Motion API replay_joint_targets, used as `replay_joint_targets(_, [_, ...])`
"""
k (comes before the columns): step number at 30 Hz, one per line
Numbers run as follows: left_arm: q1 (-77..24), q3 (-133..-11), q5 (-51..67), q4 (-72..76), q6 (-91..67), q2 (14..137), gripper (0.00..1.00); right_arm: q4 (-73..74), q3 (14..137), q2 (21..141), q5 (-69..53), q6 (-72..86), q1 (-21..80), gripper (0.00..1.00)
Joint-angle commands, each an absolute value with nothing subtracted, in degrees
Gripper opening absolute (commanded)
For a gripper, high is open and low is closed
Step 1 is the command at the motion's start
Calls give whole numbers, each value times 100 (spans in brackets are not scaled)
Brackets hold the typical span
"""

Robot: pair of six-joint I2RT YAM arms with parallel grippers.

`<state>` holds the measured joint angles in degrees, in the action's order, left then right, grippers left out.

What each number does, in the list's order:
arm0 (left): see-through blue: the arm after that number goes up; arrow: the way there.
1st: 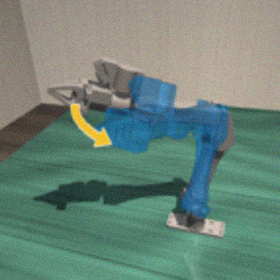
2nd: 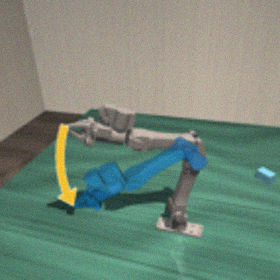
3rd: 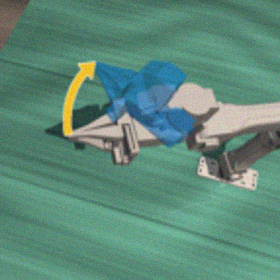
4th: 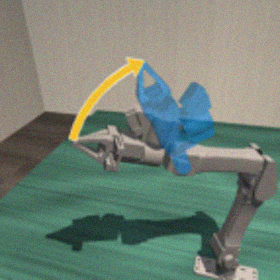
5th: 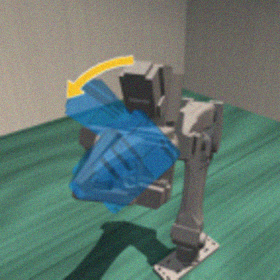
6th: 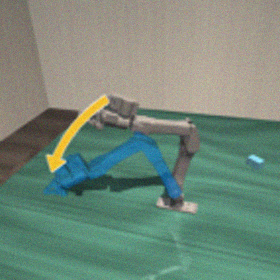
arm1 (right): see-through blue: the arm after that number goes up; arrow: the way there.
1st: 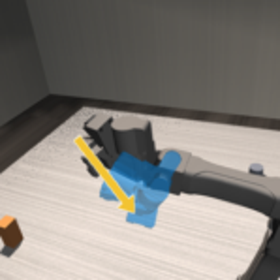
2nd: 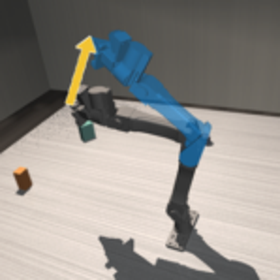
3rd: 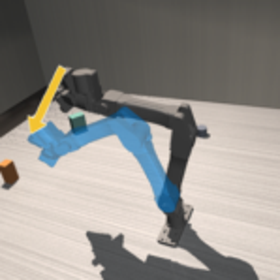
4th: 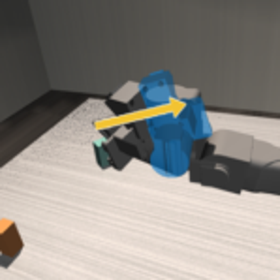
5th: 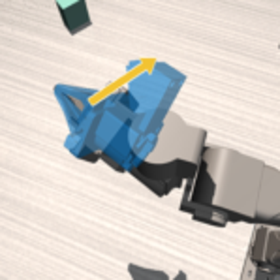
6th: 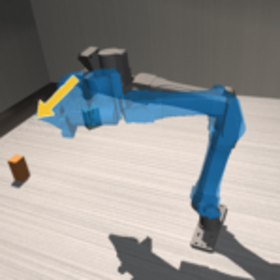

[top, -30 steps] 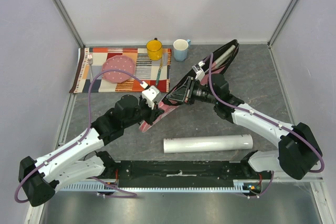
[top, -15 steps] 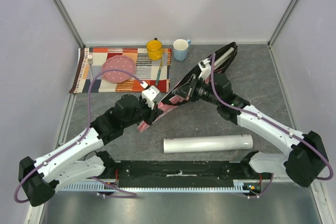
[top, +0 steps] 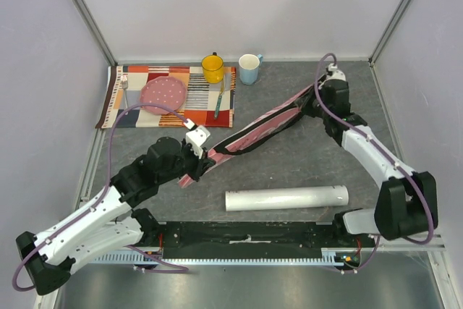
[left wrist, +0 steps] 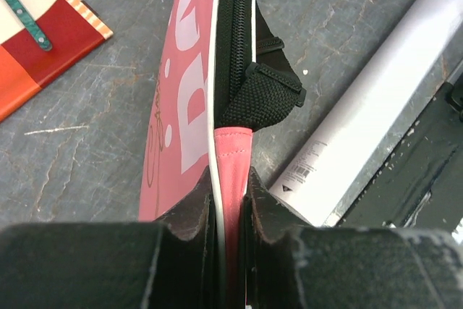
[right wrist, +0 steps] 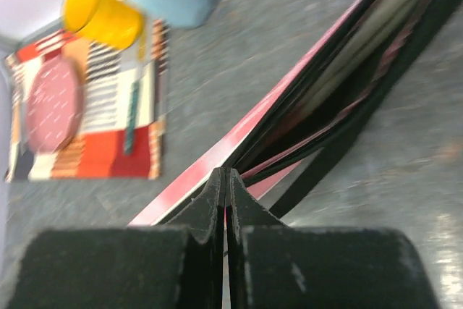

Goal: Pack up the badminton gear

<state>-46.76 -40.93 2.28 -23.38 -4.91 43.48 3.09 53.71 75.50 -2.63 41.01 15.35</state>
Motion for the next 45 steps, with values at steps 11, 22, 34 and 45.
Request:
replay_joint_targets(11, [-4650,-4482,-624,-3507,-1485,3674,2,-694,6994,10264,-413,3919,-1088,0])
replay_joint_targets(22, [-4650,-4728,-984,-4016,-1819,3349,2,-765,8787,12356,-738,4456,-1582,0])
replay_joint_targets(34, [-4649,-4623,-476,-3815,-1749,3376,2,-350,9335,12428,-2424,4333,-1346,39])
replay_joint_targets(45, [-4658,-4447,545,-3384,-1231,3357,2,491,8499,11470,-2208,5263,386,98])
